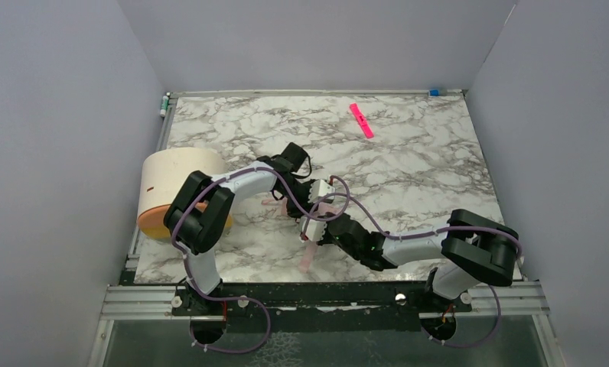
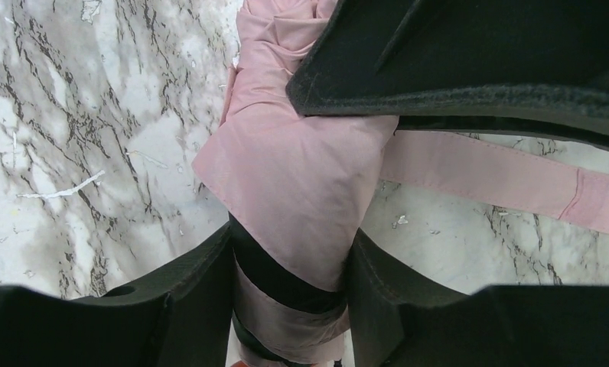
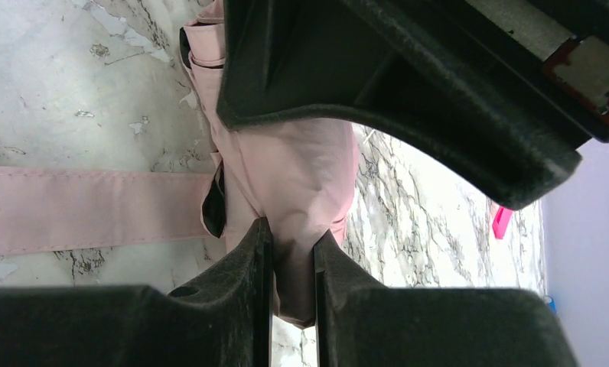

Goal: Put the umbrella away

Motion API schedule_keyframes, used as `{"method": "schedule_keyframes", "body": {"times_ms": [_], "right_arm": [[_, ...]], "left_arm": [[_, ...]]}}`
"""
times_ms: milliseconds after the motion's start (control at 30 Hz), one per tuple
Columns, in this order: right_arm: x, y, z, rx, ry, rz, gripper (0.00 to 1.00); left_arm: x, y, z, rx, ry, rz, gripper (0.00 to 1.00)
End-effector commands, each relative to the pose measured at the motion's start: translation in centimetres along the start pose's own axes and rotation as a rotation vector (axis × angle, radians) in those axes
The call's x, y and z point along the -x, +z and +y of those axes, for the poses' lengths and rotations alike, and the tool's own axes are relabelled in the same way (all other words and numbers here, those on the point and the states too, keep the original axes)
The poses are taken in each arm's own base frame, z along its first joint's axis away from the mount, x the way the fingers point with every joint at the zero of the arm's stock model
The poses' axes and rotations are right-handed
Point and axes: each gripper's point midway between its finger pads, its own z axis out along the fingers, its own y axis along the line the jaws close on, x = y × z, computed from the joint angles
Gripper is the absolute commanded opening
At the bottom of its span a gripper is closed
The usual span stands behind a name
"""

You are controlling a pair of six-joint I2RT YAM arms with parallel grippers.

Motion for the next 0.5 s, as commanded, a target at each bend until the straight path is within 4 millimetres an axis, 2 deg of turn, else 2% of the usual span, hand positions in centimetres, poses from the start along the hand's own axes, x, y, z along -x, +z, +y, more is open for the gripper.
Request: {"method": "schedule_keyframes", "body": {"times_ms": [0,167,300,333,400,433,467], "right_arm": [[-4.5,-0.8,3.5,0.116,-0.061,0.129,0.04],[-4.3,-0.8,3.6,0.119,-0.057,0.113,0.04],[-2.8,-1.1,2.9,0.097,-0.003,0.043,0.07],[-2.3,-1.4,2.8,0.096,0.014,0.021,0.09],[-1.4,-1.9,1.9,0.070,0.053,-0.020,0.18],[-1.0,-2.3,1.4,0.051,0.076,-0.041,0.28],[-0.6,-2.7,0.8,0.030,0.101,-0.062,0.44]], "left_arm": [[-2.5,0.7,-1.2,-0.051,-0.020,0.097,0.44],[-2.8,0.9,-1.1,-0.045,-0.033,0.118,0.21],[-3.4,0.6,-0.9,-0.015,-0.052,0.153,0.01],[-3.4,0.5,-0.8,-0.005,-0.052,0.156,0.00],[-3.4,0.3,-0.8,0.015,-0.052,0.153,0.00],[-3.5,0.3,-0.7,0.024,-0.050,0.153,0.00],[-3.5,0.2,-0.8,0.032,-0.048,0.152,0.00]]}}
